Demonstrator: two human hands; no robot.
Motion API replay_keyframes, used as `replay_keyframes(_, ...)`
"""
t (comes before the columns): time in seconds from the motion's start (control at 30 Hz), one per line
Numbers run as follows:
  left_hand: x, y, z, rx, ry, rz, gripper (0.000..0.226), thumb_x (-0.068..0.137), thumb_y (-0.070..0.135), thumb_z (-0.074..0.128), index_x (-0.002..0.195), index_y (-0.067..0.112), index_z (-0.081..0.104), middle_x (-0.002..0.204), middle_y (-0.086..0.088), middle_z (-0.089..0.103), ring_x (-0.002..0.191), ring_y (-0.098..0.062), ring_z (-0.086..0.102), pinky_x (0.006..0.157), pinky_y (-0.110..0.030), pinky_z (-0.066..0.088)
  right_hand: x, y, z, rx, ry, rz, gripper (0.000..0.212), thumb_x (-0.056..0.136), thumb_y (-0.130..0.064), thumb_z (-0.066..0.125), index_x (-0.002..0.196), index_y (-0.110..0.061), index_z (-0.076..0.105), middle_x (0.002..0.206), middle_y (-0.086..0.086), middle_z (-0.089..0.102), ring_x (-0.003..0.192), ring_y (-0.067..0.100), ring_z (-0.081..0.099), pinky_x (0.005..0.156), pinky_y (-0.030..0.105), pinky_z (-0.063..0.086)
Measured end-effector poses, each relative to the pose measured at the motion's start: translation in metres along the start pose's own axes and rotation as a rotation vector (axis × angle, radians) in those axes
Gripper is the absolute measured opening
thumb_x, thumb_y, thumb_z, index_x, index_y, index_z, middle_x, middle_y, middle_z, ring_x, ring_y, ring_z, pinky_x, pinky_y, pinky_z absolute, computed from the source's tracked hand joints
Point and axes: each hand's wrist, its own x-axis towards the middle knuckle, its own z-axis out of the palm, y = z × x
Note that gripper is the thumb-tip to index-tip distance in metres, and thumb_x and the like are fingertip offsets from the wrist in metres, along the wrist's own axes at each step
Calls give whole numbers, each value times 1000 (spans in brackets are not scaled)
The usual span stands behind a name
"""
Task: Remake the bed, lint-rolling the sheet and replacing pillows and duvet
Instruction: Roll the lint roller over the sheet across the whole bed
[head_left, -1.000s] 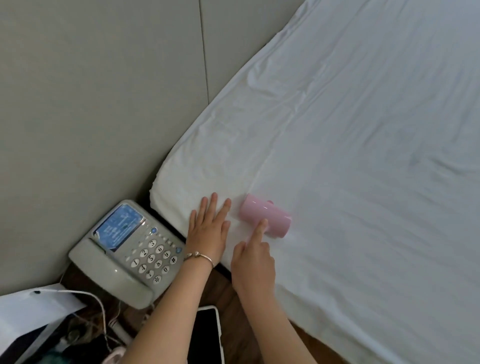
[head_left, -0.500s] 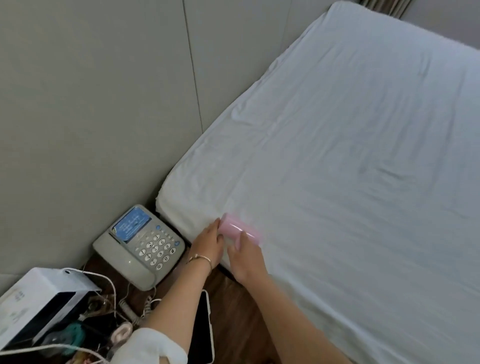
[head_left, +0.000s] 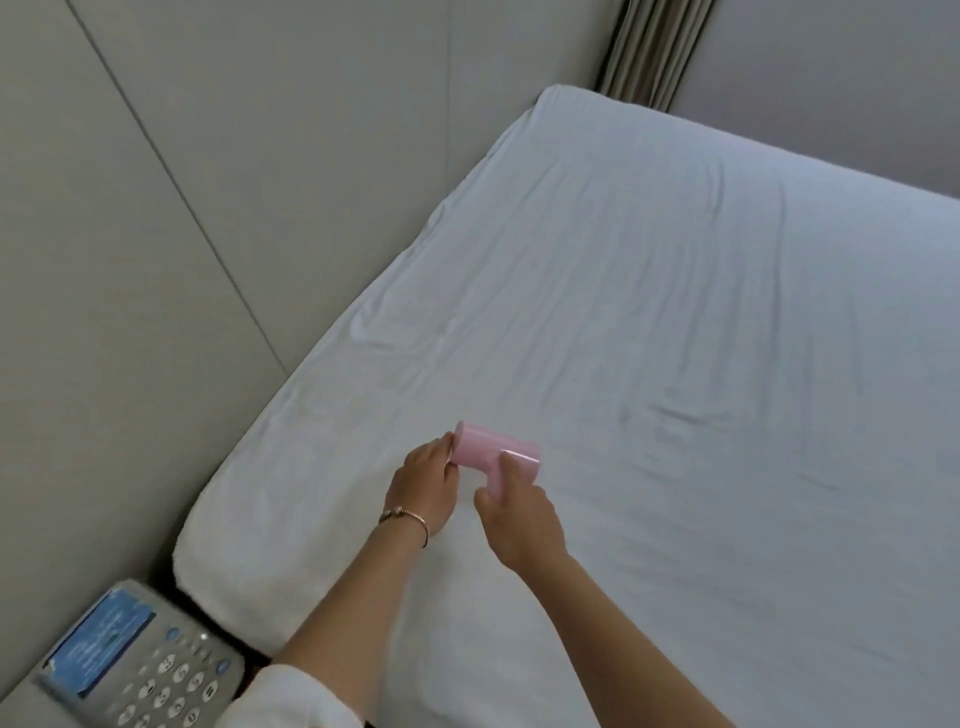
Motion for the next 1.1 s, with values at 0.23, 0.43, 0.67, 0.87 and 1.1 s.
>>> replay_keyframes(0.23, 207, 47, 19, 103, -112, 168, 45, 104, 28, 26, 148, 23, 31, 139, -1, 48, 130, -20, 40, 106, -35, 36, 179, 16, -91, -136, 115, 111, 33, 97, -35, 41, 123, -14, 38, 77, -2, 47, 73, 26, 53, 67, 33, 42)
replay_keyframes(0.43, 366, 67, 47, 345, -144, 153, 50, 104, 35, 20, 154, 29, 14, 162, 2, 7, 149, -19, -1, 120, -36, 1, 314, 45, -152, -171, 207, 117, 13, 97, -30, 44, 104, -20, 41, 86, 2, 45, 81, 31, 52, 70, 34, 39)
replay_keyframes(0.67, 426, 87, 103, 509, -29, 217, 54, 100, 53, 11, 152, 41, -1, 162, 7, -7, 148, -15, -13, 119, -40, -10, 451, 72, -192, -255, 403, 130, 29, 98, -30, 39, 121, -17, 48, 71, -3, 39, 74, 28, 46, 67, 32, 33)
replay_keyframes(0.87, 430, 69, 125, 508, 129, 275, 54, 98, 53, 2, 151, 43, 3, 162, 7, 1, 149, -15, -7, 118, -39, -9, 540, 80, -208, 7, 416, 311, 39, 98, -24, 39, 137, -19, 44, 120, 9, 58, 96, 32, 56, 74, 33, 39)
replay_keyframes(1.1, 436, 61, 135, 464, 188, 297, 55, 99, 52, 7, 152, 39, 17, 161, 4, 14, 149, -17, 6, 118, -42, 1, 560, 83, -192, 70, 325, 299, 65, 97, -20, 33, 153, -42, 9, 134, 15, 49, 93, 31, 49, 74, 34, 36)
